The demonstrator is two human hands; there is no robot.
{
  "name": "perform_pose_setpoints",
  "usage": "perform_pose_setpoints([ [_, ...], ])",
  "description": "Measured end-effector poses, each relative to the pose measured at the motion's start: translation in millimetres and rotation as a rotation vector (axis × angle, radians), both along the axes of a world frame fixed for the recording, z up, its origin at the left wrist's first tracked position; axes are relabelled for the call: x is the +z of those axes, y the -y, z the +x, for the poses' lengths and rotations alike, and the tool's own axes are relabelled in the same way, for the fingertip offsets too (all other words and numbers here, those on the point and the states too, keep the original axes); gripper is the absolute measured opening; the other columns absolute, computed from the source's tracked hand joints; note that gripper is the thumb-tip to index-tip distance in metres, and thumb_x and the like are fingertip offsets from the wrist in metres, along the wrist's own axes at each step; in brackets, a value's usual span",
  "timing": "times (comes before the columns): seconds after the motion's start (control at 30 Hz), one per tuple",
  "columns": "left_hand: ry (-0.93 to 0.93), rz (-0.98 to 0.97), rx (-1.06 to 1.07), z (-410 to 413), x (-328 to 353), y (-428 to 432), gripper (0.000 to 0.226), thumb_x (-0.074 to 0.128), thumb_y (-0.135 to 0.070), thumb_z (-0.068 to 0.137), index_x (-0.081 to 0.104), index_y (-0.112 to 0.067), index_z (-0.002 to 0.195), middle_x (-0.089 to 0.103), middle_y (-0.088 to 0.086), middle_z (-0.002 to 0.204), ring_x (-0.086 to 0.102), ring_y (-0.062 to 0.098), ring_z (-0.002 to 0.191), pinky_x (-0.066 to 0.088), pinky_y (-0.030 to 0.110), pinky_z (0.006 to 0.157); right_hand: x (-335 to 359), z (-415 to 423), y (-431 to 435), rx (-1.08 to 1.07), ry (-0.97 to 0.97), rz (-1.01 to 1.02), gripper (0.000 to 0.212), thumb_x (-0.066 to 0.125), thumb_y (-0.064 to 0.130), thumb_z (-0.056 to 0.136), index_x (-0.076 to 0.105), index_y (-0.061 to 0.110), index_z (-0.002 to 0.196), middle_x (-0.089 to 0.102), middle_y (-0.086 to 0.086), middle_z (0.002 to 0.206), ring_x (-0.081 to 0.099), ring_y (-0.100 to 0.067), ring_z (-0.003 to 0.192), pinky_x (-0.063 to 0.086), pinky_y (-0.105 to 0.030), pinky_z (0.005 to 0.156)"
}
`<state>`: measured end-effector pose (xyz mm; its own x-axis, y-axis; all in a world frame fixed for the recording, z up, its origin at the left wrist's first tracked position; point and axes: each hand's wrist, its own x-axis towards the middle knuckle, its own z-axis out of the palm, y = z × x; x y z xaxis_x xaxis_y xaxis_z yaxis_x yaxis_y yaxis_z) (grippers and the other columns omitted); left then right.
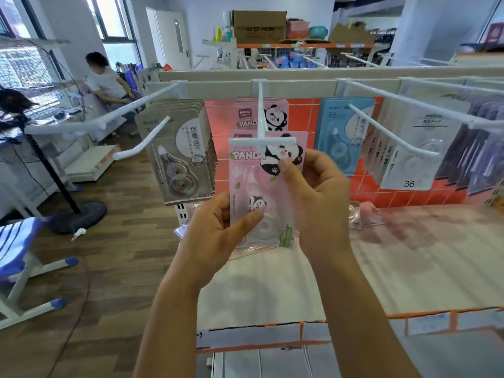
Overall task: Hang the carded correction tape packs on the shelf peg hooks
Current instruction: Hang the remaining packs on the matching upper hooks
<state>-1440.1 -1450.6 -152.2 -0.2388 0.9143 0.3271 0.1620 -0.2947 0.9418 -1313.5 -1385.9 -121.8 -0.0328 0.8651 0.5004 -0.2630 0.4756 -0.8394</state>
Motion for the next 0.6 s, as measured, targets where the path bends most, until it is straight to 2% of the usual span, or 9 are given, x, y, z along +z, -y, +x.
perform_pose_setpoints([
  [0.1, 0.024, 0.02, 0.088, -2.0, 0.1, -28.3, 0.035, 0.07, -0.045, 0.079, 0.068, -0.019, 0.102, 0.07, 0.019, 0.096, 0.062, 0.049, 0.092, 0.05, 0.066, 0.079, -17.6, -15.5, -19.9, -0.094, 0.077, -0.06, 0.007, 0.065, 0.011, 0.086, 0.063, 0.017, 0.085, 0.061, 0.0, 0.073, 0.052, -0.01, 0.068, 0.047, -0.03, 0.064],
  [0.2, 0.004, -0.019, 0.18, -3.0, 0.6, -54.7, 0.044, 0.067, -0.056, 0.075, 0.067, -0.022, 0.103, 0.073, 0.004, 0.094, 0.068, 0.029, 0.089, 0.055, 0.052, 0.082, -31.8, -28.9, -42.3, -0.178, 0.134, -0.132, 0.005, 0.063, 0.016, 0.088, 0.063, 0.016, 0.094, 0.064, 0.009, 0.078, 0.058, -0.006, 0.073, 0.049, -0.021, 0.068],
  [0.27, 0.029, -0.033, 0.215, -4.0, -1.1, -69.0, 0.039, 0.067, -0.053, 0.08, 0.066, -0.019, 0.1, 0.071, -0.002, 0.087, 0.066, 0.015, 0.079, 0.055, 0.039, 0.074, -38.9, -34.4, -55.5, -0.219, 0.158, -0.157, 0.016, 0.063, 0.019, 0.089, 0.065, 0.011, 0.103, 0.068, 0.006, 0.088, 0.063, -0.008, 0.082, 0.051, -0.02, 0.073],
  [0.33, 0.055, -0.045, 0.238, -3.0, -2.3, -79.2, 0.029, 0.066, -0.044, 0.087, 0.066, -0.017, 0.098, 0.067, -0.005, 0.075, 0.06, 0.005, 0.065, 0.051, 0.031, 0.065, -42.1, -36.3, -64.9, -0.251, 0.192, -0.161, 0.024, 0.063, 0.024, 0.09, 0.066, 0.007, 0.107, 0.069, 0.003, 0.091, 0.064, -0.009, 0.083, 0.05, -0.019, 0.074],
  [0.37, 0.068, -0.051, 0.243, -2.6, -4.1, -83.3, 0.027, 0.066, -0.044, 0.087, 0.067, -0.019, 0.097, 0.067, -0.003, 0.075, 0.061, 0.007, 0.066, 0.052, 0.034, 0.065, -43.0, -36.4, -68.7, -0.257, 0.204, -0.16, 0.025, 0.063, 0.026, 0.09, 0.066, 0.007, 0.106, 0.068, 0.005, 0.088, 0.063, -0.006, 0.08, 0.049, -0.016, 0.071],
  [0.47, 0.106, -0.068, 0.258, 1.1, -10.3, -92.6, 0.033, 0.066, -0.059, 0.078, 0.068, -0.03, 0.093, 0.072, 0.009, 0.095, 0.067, 0.032, 0.094, 0.054, 0.051, 0.084, -44.4, -34.8, -76.7, -0.274, 0.248, -0.166, 0.024, 0.064, 0.029, 0.09, 0.067, 0.009, 0.102, 0.061, 0.015, 0.078, 0.057, 0.006, 0.07, 0.043, -0.004, 0.062],
  [0.53, 0.135, -0.076, 0.294, 3.6, -18.2, -98.3, 0.035, 0.065, -0.06, 0.078, 0.068, -0.028, 0.093, 0.072, 0.006, 0.094, 0.067, 0.031, 0.094, 0.055, 0.052, 0.086, -50.0, -31.9, -79.6, -0.262, 0.248, -0.188, 0.022, 0.062, 0.029, 0.09, 0.067, 0.01, 0.1, 0.061, 0.015, 0.077, 0.056, 0.007, 0.069, 0.04, -0.002, 0.061],
  [0.6, 0.138, -0.079, 0.339, 8.1, -30.9, -104.0, 0.039, 0.065, -0.057, 0.079, 0.066, -0.02, 0.093, 0.071, 0.004, 0.088, 0.068, 0.028, 0.088, 0.055, 0.05, 0.083, -61.6, -26.8, -80.4, -0.254, 0.267, -0.204, 0.023, 0.059, 0.03, 0.093, 0.066, 0.009, 0.097, 0.064, 0.008, 0.08, 0.055, 0.004, 0.069, 0.039, -0.003, 0.061],
])
